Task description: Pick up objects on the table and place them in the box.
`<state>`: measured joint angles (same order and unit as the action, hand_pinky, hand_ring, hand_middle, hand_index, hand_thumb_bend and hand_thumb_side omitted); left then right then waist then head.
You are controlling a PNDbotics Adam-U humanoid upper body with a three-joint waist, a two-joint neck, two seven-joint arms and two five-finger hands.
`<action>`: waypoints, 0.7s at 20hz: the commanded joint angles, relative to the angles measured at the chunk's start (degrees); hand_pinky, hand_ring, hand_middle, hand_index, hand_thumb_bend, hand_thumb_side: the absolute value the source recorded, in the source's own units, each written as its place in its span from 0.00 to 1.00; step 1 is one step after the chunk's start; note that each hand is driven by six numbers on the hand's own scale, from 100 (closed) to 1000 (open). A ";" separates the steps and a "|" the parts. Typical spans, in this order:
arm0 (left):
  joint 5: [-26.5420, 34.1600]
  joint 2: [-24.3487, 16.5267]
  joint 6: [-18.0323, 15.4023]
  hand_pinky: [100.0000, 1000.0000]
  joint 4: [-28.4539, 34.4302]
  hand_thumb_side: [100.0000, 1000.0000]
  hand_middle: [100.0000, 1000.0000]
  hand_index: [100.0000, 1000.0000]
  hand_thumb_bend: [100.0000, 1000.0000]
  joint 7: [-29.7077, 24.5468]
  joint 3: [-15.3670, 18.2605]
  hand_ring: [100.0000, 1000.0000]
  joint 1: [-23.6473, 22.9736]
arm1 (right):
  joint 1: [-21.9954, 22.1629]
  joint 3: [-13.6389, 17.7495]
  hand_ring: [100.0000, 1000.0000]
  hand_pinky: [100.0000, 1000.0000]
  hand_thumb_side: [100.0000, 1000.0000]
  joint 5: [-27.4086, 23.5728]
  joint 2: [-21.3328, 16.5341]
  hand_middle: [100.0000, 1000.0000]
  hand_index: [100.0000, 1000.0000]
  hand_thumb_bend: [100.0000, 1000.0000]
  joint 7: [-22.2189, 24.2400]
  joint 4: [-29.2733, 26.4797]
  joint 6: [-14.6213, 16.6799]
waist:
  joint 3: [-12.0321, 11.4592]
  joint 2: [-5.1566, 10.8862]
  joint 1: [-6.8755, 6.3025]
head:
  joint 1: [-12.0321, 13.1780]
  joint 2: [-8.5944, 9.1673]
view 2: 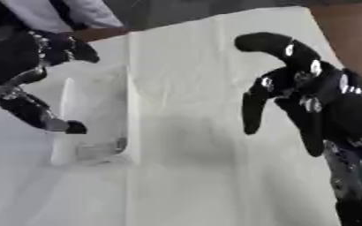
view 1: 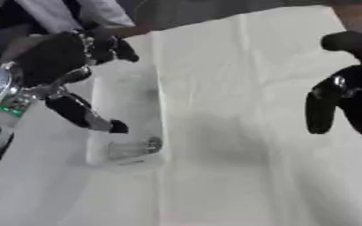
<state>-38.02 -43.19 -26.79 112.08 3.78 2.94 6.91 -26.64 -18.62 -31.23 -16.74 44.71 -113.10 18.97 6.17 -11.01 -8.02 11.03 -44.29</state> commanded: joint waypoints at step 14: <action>55.91 9.92 -7.08 0.63 2.51 1.00 0.82 0.96 0.11 -4.72 2.67 0.83 -4.78 | -0.73 1.21 0.44 0.33 0.88 -0.41 0.43 0.93 0.18 0.00 0.81 -0.77 2.86 | -2.40 1.13 2.30 | -0.90 0.18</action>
<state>13.90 -33.46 -33.68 113.60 0.07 4.57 2.04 -26.68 -17.92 -31.30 -16.60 43.92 -113.10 19.77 3.79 -10.98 -5.86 10.54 -44.29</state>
